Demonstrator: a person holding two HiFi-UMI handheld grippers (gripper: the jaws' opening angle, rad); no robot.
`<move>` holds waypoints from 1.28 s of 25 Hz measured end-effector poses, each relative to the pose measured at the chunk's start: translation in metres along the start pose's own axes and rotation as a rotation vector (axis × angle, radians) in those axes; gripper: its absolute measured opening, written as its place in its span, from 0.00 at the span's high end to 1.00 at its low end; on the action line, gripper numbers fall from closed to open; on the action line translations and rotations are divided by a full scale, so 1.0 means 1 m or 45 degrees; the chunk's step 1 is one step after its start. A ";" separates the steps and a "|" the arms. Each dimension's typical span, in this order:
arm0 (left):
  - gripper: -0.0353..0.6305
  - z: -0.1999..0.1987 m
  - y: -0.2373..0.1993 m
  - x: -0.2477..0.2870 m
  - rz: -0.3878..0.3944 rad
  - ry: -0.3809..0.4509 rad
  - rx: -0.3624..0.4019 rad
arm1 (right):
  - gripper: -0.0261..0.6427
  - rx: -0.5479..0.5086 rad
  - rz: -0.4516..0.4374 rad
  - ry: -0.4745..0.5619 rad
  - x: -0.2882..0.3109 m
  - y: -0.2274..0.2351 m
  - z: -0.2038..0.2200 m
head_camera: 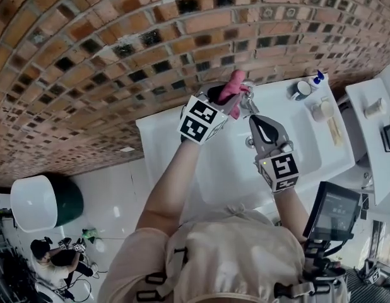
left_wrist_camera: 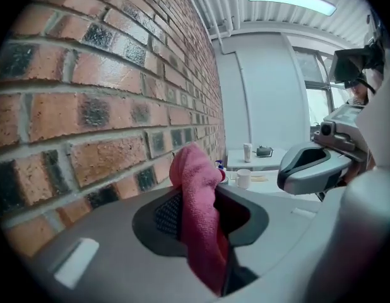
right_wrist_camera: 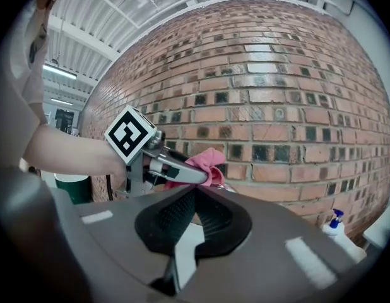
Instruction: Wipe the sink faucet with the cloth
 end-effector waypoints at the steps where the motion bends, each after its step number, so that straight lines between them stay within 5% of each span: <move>1: 0.78 -0.001 0.002 0.005 -0.004 0.000 0.009 | 0.97 0.003 0.006 0.003 -0.002 0.001 0.000; 10: 0.77 0.004 -0.003 0.028 -0.097 0.021 0.044 | 0.97 0.062 -0.005 -0.022 0.003 0.014 0.015; 16: 0.77 0.040 -0.021 0.008 -0.115 0.011 -0.149 | 0.97 0.062 -0.050 -0.028 0.018 0.013 0.016; 20: 0.77 0.076 -0.025 -0.009 -0.200 -0.150 -0.146 | 0.97 0.062 -0.073 -0.043 0.020 0.008 0.019; 22: 0.77 0.084 -0.026 -0.019 -0.230 -0.147 -0.182 | 0.97 0.071 -0.079 -0.057 0.020 0.007 0.022; 28: 0.77 0.032 -0.022 -0.014 -0.210 0.041 -0.173 | 0.97 0.078 -0.088 -0.050 0.024 0.007 0.019; 32: 0.77 0.011 -0.013 0.010 -0.176 0.046 -0.119 | 0.97 0.057 -0.105 -0.038 0.026 0.004 0.015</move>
Point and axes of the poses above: the fingertips, and each gripper's own axes: x forward along the fingers, y to its right, z out of its underside, the point moved 10 cm from there along -x, backward along the fingers, and after that the axes turned 12 degrees about -z, right-handed, at the moved point
